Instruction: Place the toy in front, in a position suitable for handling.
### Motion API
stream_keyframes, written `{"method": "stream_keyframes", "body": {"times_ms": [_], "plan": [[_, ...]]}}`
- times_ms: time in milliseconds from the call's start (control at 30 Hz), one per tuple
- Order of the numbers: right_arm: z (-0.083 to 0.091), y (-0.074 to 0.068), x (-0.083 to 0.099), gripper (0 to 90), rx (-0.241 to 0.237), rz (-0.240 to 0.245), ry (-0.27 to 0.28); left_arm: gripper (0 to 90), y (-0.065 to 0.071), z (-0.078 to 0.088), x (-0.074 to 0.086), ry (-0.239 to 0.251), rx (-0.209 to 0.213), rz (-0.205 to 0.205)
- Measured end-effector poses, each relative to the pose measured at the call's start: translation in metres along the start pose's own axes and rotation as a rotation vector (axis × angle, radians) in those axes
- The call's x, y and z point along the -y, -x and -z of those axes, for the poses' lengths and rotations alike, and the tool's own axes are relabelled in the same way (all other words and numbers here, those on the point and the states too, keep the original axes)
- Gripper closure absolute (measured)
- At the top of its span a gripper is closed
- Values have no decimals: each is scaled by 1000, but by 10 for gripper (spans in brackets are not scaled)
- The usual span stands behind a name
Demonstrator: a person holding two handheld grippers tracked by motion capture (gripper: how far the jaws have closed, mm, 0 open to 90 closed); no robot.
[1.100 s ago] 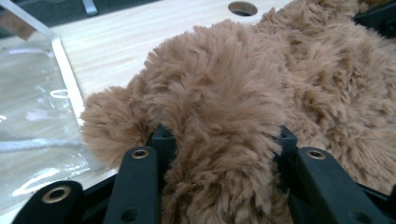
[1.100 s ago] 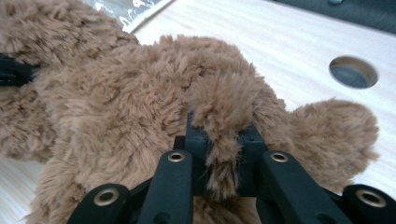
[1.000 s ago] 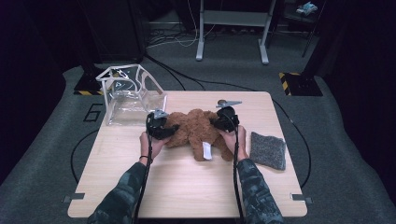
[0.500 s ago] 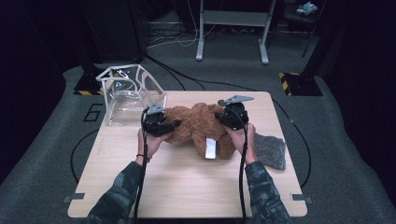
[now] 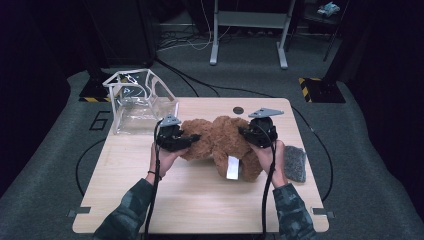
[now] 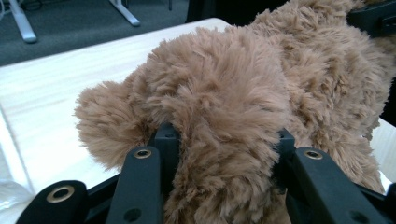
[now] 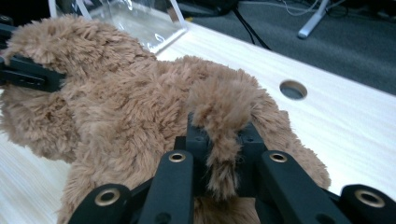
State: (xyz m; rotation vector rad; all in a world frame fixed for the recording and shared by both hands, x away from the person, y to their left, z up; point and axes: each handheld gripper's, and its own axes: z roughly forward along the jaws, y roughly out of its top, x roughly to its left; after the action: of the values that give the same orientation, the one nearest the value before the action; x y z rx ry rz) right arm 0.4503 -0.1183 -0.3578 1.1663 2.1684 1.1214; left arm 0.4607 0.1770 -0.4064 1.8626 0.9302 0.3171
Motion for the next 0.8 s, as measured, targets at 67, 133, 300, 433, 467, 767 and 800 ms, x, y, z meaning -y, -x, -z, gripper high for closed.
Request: {"method": "stream_keyframes", "body": {"times_ms": [67,133,300,433,467,767,800], "plan": [[0,2,6,804,2,-16,-18,599,2,-5,4,-19,3,-1],[-4,5,19,802,-3,-33,-43,591,4,-9,9,-42,8,4],[-12,9,37,801,-18,-60,-69,579,7,-22,27,-89,13,19],[-23,11,51,797,-20,-66,-107,555,8,-29,40,-112,-5,17],[-27,11,55,797,-20,-73,-114,549,8,-28,42,-107,-4,15],[-36,15,71,782,-30,-97,-119,482,14,-30,49,-89,-33,-20],[-36,16,72,772,-33,-93,-118,468,14,-30,49,-88,-34,-18]]}}
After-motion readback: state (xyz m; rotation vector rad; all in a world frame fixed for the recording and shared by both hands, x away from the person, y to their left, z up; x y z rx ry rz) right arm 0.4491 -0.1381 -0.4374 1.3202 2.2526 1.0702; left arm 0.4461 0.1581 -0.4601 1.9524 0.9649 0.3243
